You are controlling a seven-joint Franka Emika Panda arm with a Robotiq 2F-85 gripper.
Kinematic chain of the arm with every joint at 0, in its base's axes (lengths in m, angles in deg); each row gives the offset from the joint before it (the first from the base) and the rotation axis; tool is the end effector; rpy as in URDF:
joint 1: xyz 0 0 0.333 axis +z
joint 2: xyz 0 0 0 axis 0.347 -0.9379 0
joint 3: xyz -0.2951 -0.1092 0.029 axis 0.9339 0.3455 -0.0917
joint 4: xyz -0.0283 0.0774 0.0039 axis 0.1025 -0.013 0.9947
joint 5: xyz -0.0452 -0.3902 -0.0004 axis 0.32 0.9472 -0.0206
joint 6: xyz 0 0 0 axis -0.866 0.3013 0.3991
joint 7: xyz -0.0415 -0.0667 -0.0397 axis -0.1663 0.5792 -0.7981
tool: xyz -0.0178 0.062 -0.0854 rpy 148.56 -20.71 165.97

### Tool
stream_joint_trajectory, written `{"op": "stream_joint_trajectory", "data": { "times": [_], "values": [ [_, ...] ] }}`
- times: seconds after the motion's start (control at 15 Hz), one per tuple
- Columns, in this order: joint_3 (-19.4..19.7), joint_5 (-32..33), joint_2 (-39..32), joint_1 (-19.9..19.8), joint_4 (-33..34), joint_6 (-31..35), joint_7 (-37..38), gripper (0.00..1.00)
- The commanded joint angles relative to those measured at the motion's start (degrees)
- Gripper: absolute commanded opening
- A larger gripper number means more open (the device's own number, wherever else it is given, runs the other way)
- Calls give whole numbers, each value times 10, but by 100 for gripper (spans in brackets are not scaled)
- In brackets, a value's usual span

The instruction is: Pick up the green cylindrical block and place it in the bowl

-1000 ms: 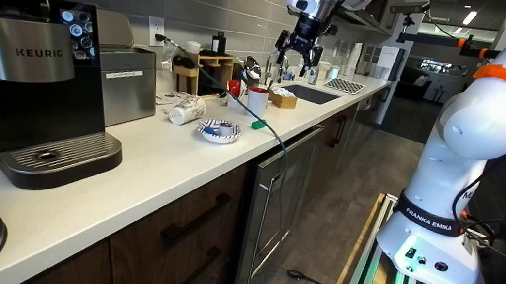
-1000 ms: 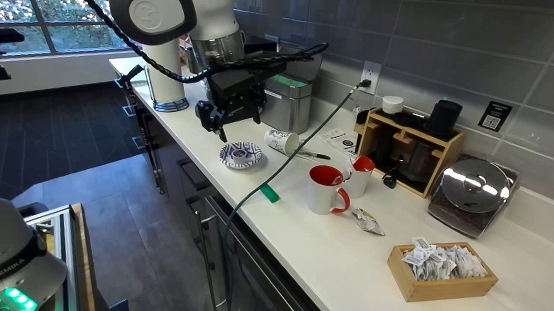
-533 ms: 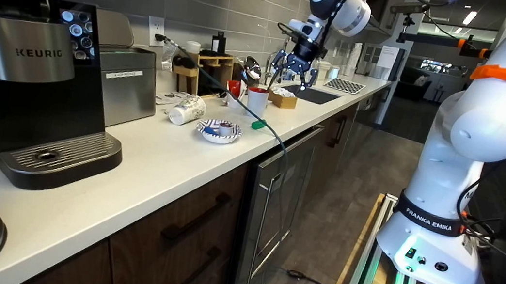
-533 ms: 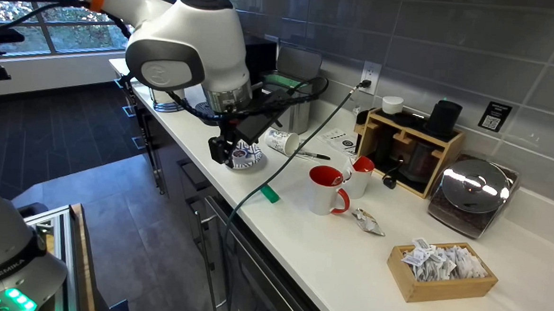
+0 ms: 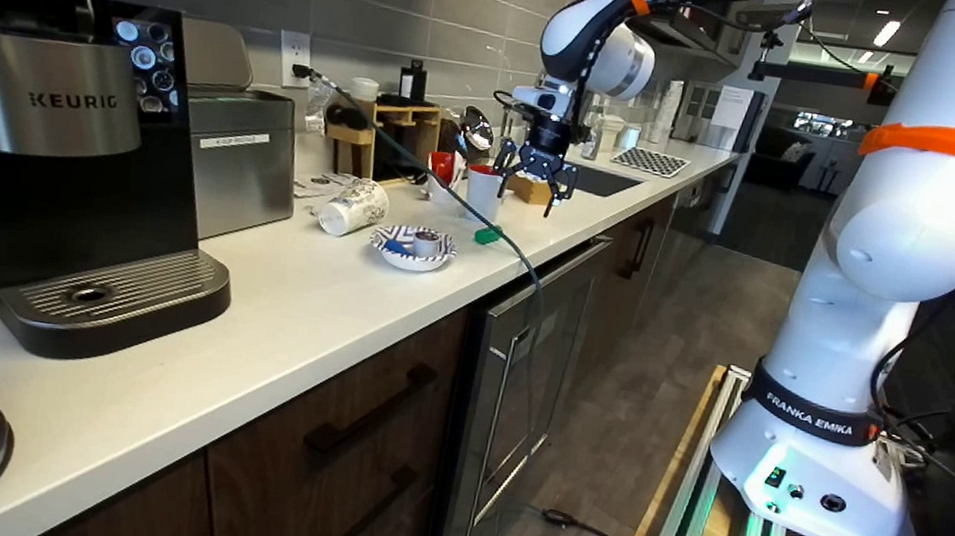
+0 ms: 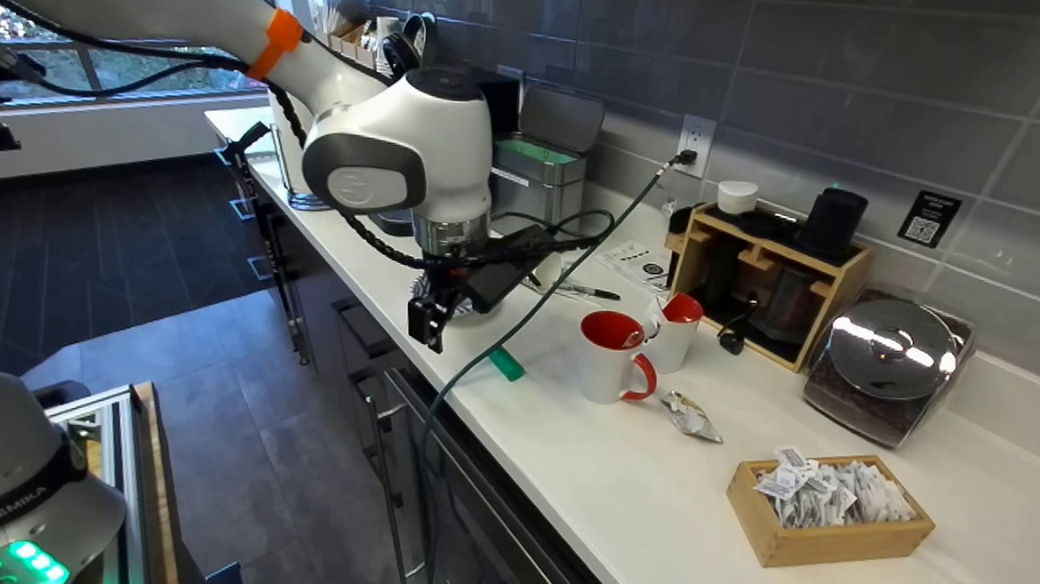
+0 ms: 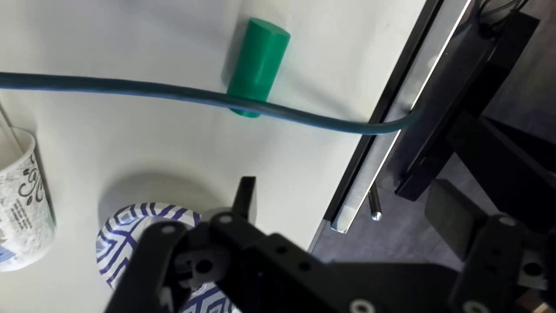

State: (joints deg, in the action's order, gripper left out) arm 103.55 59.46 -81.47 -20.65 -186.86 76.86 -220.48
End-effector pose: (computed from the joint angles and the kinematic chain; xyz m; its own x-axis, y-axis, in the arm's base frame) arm 0.4779 -0.1404 0.3524 -0.3538 0.9308 0.0922 0.9279 0.3369 0.1595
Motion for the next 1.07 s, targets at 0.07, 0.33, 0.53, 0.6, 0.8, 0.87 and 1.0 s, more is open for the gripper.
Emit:
{"op": "stream_joint_trajectory", "data": {
  "times": [0.07,0.33,0.53,0.6,0.8,0.87,1.0],
  "values": [
    [-34,11,-43,-40,34,15,18,100],
    [-49,19,-70,-58,57,32,44,91],
    [-61,24,-90,-64,67,45,74,92],
    [-65,25,-97,-66,70,47,81,91],
    [-73,40,-115,-69,84,52,104,88],
    [-73,56,-121,-71,91,53,116,88],
    [-72,84,-131,-74,104,49,137,87]
  ]
}}
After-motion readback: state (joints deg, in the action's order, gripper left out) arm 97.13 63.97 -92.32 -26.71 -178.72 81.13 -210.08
